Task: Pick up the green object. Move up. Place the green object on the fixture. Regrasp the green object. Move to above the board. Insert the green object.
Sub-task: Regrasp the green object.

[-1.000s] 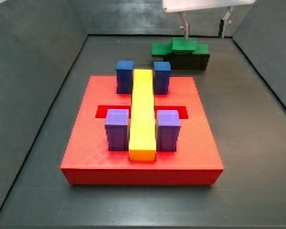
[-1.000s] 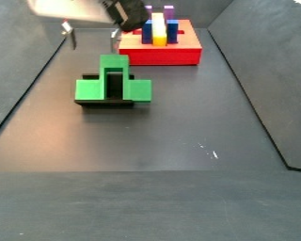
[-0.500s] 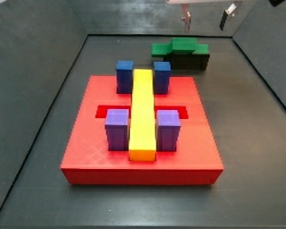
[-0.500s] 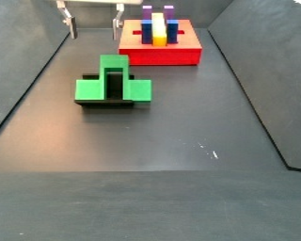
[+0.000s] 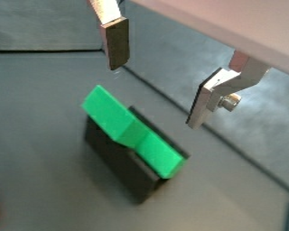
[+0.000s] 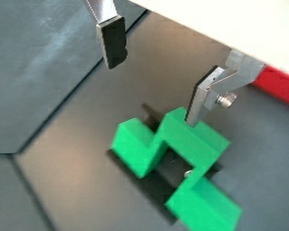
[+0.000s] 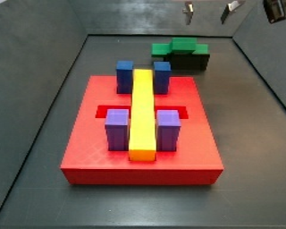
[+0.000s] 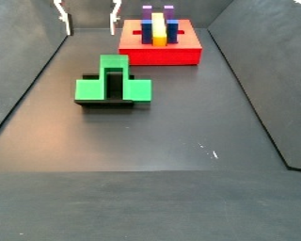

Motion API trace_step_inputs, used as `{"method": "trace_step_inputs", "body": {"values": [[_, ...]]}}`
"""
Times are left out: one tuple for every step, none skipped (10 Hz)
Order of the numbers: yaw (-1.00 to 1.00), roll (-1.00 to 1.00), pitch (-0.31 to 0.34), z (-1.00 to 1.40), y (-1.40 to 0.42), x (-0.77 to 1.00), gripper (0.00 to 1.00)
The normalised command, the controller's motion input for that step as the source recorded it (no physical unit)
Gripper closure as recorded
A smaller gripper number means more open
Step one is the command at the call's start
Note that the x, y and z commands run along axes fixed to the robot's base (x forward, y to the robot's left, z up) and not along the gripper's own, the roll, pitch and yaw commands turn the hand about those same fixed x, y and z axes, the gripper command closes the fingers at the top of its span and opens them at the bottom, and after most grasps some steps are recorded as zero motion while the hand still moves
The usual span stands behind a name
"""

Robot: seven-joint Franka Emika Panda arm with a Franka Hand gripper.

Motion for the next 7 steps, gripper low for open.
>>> {"method": "trace_step_inputs", "body": {"values": [[0.00,1.00,0.006,0.00,0.00,0.14,0.00],[-0.05,1.00,0.320,0.13,0.09,-0.30,0.00],[-0.09,1.00,0.469,0.17,0.06,-0.46,0.00],[-0.14,1.00,0.463,0.13,0.04,-0.41,0.00],[-0.10,0.95,0.389,0.00,0.00,-0.29,0.00],[-0.10,0.57,0.071,-0.36,-0.07,-0.19,0.00],[-0.03,0.43,-0.243,-0.41,-0.07,0.12,0.00]]}}
